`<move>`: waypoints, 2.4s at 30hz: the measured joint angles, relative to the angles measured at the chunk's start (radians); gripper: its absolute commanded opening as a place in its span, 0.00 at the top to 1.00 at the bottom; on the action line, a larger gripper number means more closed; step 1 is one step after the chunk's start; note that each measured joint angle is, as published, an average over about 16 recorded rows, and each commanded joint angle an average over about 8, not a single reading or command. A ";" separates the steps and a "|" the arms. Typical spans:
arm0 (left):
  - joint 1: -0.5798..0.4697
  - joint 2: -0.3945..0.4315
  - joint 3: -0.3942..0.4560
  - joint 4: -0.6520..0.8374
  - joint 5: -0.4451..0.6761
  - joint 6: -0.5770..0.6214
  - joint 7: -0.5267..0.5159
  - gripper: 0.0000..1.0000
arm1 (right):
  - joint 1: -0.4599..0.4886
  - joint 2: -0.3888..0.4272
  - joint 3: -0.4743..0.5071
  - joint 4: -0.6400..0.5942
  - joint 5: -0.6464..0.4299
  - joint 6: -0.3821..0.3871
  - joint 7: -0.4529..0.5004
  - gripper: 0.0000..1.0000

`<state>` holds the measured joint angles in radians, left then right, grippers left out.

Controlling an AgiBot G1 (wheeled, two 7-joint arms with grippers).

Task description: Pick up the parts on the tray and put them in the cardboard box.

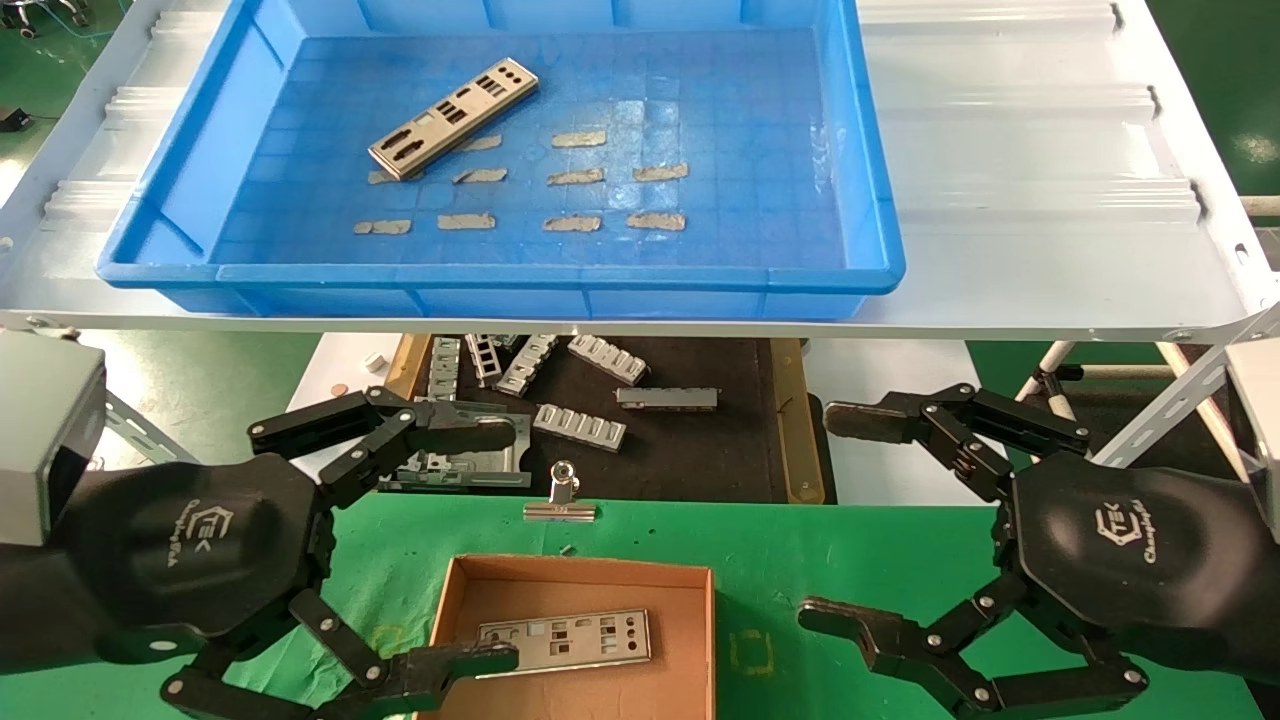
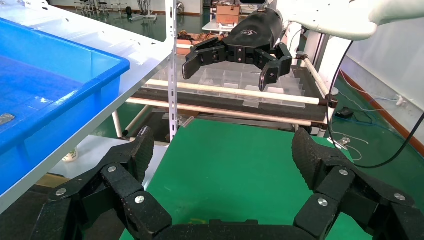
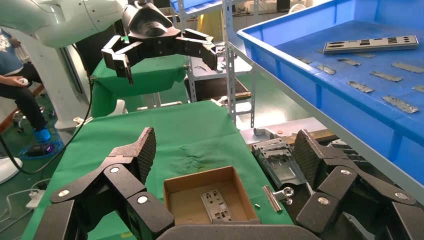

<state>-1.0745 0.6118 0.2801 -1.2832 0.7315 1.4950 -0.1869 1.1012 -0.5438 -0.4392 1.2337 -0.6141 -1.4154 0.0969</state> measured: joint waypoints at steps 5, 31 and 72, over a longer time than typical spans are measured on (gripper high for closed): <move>0.000 0.000 0.000 0.000 0.000 0.000 0.000 0.00 | 0.000 0.000 0.000 0.000 0.000 0.000 0.000 0.00; -0.131 0.089 0.014 0.137 0.087 -0.177 -0.026 0.00 | 0.000 0.000 0.000 0.000 0.000 0.000 0.000 1.00; -0.788 0.467 0.194 1.142 0.484 -0.398 0.282 0.00 | 0.000 0.000 0.000 0.000 0.000 0.000 0.000 1.00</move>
<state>-1.8627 1.0792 0.4740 -0.1417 1.2151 1.0968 0.0949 1.1012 -0.5438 -0.4392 1.2337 -0.6141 -1.4154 0.0968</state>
